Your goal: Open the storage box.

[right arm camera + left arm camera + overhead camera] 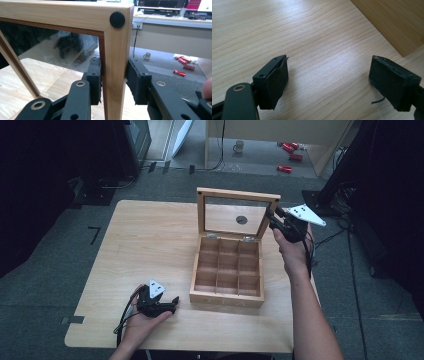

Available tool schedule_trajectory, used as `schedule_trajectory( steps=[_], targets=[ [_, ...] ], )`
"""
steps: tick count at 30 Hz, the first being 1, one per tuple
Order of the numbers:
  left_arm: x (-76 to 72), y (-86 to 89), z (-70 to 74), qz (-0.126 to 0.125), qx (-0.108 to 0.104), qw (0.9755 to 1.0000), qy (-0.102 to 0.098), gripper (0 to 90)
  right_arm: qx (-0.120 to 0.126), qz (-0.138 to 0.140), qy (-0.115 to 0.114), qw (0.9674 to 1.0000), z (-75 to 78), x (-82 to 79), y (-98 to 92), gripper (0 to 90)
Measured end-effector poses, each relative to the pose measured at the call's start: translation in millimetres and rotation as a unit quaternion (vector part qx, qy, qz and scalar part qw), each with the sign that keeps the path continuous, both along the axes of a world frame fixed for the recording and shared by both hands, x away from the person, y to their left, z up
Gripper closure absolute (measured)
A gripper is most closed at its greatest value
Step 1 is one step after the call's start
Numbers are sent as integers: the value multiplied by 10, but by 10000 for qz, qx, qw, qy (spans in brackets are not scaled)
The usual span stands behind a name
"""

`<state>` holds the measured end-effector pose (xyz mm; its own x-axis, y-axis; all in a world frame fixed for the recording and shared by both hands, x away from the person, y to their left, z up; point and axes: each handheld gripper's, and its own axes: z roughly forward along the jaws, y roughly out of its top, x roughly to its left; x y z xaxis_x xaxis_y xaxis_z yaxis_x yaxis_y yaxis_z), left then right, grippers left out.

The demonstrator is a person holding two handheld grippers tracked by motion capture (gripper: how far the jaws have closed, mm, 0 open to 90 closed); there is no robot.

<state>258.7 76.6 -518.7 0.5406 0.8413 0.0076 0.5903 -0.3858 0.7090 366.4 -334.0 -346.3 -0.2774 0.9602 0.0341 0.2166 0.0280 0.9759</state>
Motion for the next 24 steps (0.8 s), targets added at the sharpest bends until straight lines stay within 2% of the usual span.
schedule_trajectory(
  steps=[15,24],
  targets=[
    [-2,-3,-1,9,0,10000,12,148,264,-175,369,9988,47,470,-36,667],
    [-3,-3,-1,1,7,10000,10,148,349,-252,575,9974,44,675,-48,670]
  ],
)
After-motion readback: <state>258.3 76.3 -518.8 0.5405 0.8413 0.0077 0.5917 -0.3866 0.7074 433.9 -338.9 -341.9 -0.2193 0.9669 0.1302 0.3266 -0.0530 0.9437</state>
